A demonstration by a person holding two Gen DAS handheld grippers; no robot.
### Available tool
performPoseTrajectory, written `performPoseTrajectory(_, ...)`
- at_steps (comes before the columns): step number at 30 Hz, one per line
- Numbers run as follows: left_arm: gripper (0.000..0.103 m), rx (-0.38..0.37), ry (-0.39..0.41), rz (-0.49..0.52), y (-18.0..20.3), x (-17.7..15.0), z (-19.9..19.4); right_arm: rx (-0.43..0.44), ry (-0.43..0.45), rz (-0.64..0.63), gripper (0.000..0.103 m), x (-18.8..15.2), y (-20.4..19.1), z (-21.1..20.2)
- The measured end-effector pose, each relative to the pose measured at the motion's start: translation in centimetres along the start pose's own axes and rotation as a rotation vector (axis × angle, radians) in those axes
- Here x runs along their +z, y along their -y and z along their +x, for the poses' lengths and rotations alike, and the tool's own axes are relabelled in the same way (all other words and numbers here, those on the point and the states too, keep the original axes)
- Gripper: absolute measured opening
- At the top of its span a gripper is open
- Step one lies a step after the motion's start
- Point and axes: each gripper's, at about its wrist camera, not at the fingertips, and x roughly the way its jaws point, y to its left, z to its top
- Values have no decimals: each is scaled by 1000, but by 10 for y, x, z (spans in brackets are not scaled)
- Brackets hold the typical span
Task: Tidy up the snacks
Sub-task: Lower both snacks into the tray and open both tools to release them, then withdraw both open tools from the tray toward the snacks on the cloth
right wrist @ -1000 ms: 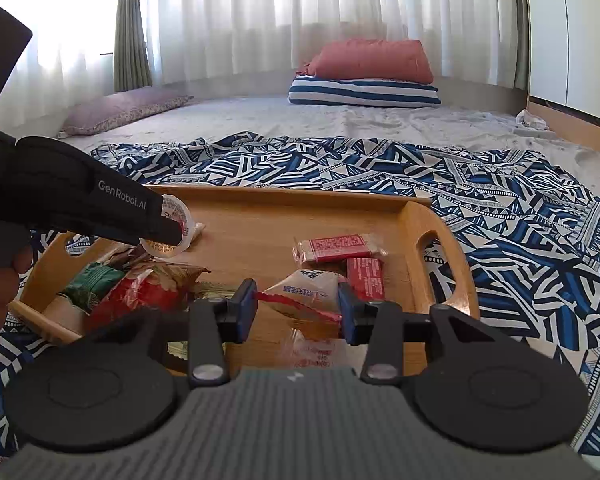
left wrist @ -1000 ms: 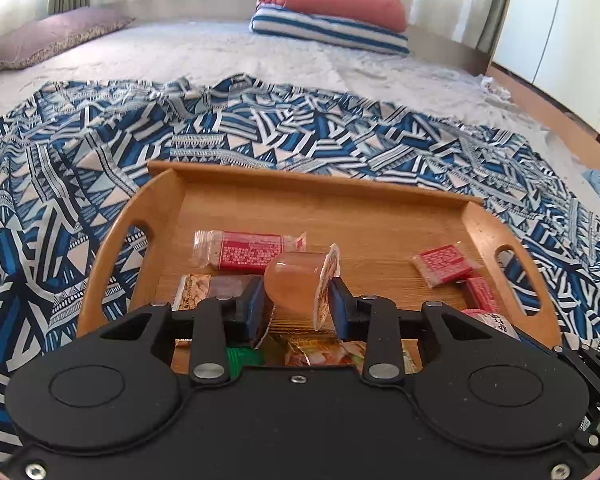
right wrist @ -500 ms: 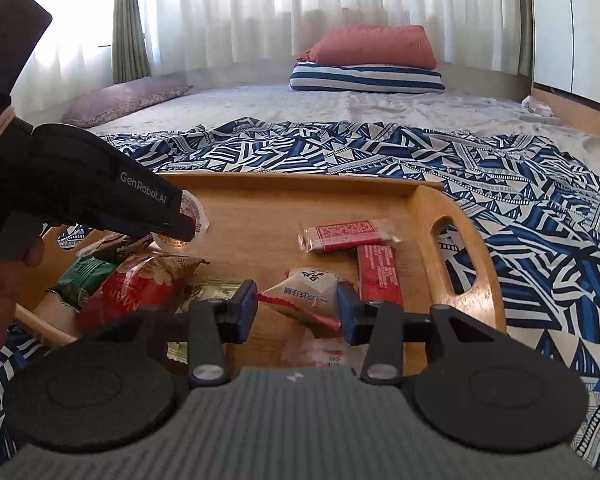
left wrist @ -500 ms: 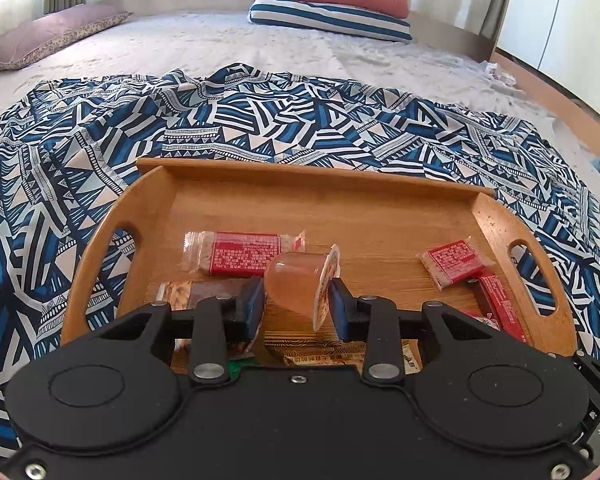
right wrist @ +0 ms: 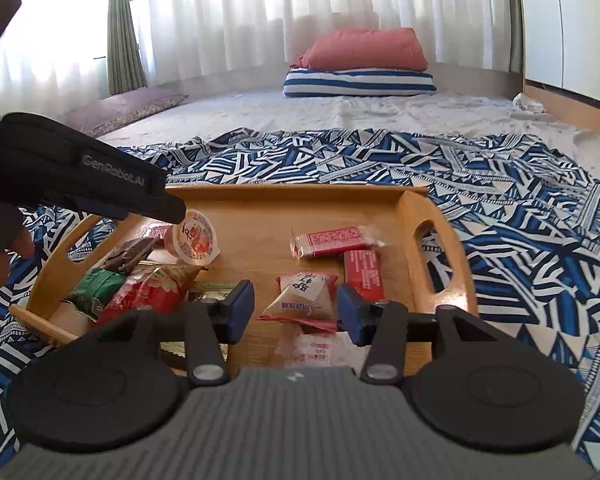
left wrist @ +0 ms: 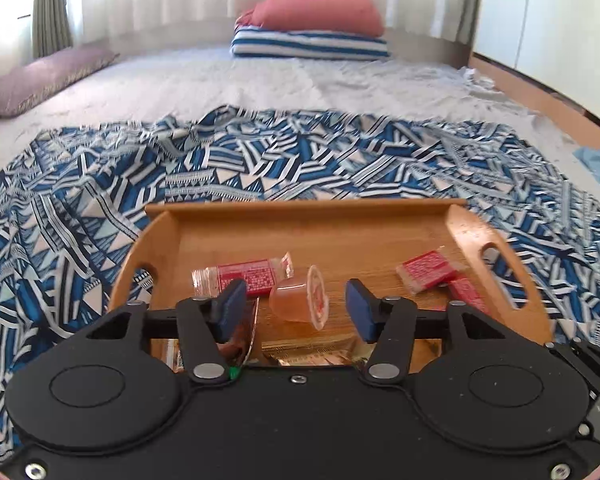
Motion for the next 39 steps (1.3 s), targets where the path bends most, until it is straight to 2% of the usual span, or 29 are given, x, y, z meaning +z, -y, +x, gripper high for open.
performPoseTrajectory(3, 61, -29, 19, 10, 2, 0, -26, -1, 21, 2, 68, 3, -1, -17)
performPoseTrajectory(5, 68, -37, 38, 24, 4, -2, -44, 0, 42, -5, 70, 5, -2, -32)
performPoseTrajectory(12, 72, -73, 72, 44, 9, -20, -101, -9, 111, -75, 79, 5, -14, -79)
performPoseTrajectory(14, 78, -82, 77, 51, 10, -27, -114, -9, 128, -91, 82, 3, -16, -90)
performPoseTrajectory(26, 82, -102, 155, 36, 13, -75, -185, -17, 185, -131, 92, -15, -22, -143)
performPoseTrajectory(34, 83, -71, 193, 19, 10, -113, -211, -39, 208, -143, 98, -31, -18, -165)
performPoseTrajectory(39, 83, -37, 153, -16, 3, -140, -202, -59, 201, -153, 102, -46, -14, -167)
